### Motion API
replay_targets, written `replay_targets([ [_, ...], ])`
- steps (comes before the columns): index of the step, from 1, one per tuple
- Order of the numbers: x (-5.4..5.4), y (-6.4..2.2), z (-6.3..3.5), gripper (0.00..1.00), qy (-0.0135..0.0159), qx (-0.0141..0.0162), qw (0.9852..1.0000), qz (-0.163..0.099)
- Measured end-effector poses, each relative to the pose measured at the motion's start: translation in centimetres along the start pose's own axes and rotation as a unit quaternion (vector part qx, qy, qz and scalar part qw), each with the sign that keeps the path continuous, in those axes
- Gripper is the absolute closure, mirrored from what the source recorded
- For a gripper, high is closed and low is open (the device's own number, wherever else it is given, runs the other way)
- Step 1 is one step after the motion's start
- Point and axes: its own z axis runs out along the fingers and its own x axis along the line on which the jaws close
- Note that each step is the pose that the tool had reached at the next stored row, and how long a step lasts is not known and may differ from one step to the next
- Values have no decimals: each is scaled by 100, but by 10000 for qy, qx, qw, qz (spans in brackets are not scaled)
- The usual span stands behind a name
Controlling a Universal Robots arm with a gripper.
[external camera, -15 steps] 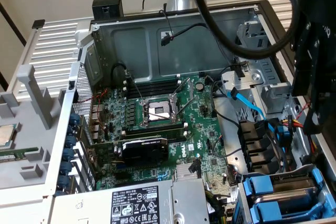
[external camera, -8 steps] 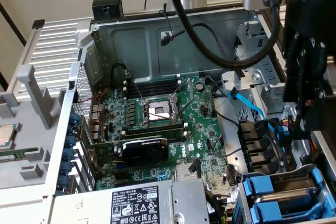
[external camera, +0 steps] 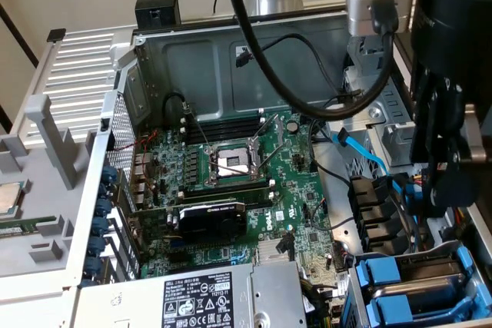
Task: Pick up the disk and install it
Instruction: 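Insert the first disk wire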
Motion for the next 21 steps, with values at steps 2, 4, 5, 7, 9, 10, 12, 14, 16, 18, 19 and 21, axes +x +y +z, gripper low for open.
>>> replay_targets([
  [2, 0, 3, 29, 41, -1, -1, 10000, 28],
  [4, 0, 5, 49, 41, -1, -1, 10000, 50],
  [5, -1, 5, 55, 41, 0, -2, 10000, 59],
  [7, -1, 6, 65, 43, -3, -2, 10000, 73],
  [9, -1, 7, 71, 49, -5, -3, 10000, 83],
  [10, -1, 7, 73, 56, -6, -4, 10000, 86],
  [12, -5, 8, 76, 64, -8, -4, 10000, 89],
  [14, -13, 13, 75, 64, -7, -4, 10000, 92],
  [16, -31, 26, 73, 64, -7, -4, 10000, 94],
  [18, -40, 44, 72, 64, -7, -5, 10000, 96],
  [19, -38, 55, 71, 64, -6, -6, 10000, 98],
  [21, -33, 77, 69, 64, -4, -10, 9999, 106],
])
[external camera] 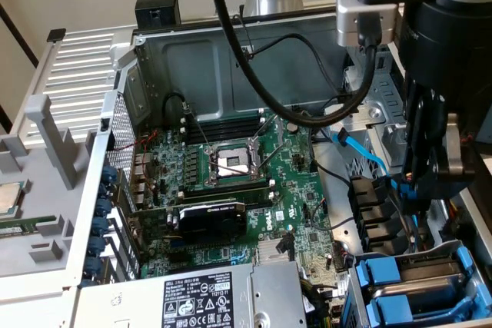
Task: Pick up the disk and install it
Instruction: 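Insert the first disk wire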
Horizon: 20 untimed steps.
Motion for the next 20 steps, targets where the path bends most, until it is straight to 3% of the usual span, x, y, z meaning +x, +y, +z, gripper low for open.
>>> replay_targets([
  [5, 7, 31, -14, 64, 9, -2, 10000, 28],
  [8, 10, 41, -27, 64, 60, 11, 10000, 43],
  [10, 12, 46, -32, 64, 117, 25, 9999, 52],
  [13, 13, 52, -37, 64, 257, 66, 9996, 54],
  [15, 14, 57, -45, 64, 324, 100, 9994, 52],
  [20, 17, 75, -91, 64, 429, 180, 9989, 46],
])
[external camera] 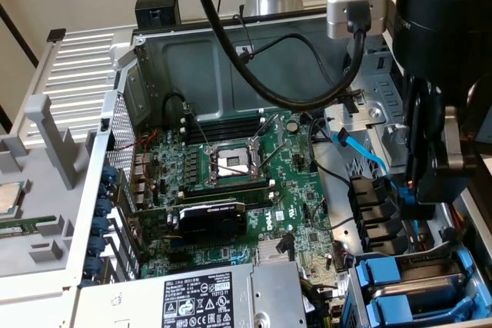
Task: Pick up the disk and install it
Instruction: 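Insert the first disk wire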
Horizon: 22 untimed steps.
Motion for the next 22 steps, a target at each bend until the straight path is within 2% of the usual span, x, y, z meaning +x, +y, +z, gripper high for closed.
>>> replay_targets([
  [3, 3, -2, -36, 64, 39, 36, 10000, -3],
  [5, 4, -3, -42, 64, 49, 42, 10000, -3],
  [11, 7, -3, -37, 64, 45, 66, 10000, 0],
  [22, 30, -8, -33, 64, 45, 69, 10000, 0],
])
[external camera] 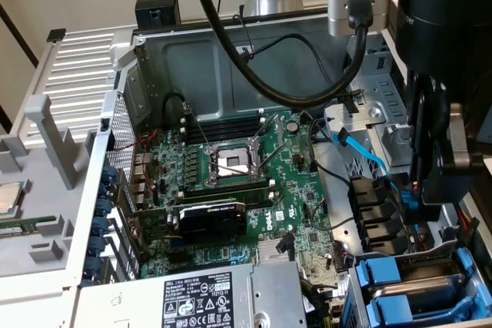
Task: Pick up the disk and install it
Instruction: 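Insert the first disk wire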
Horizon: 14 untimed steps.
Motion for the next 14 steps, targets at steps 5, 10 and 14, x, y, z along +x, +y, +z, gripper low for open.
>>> replay_targets([
  [5, 0, -1, 0, 56, -2, 5, 10000, 1],
  [10, -1, -2, 0, 50, -7, 25, 10000, 4],
  [14, 2, -12, -35, 50, -14, 59, 10000, 8],
])
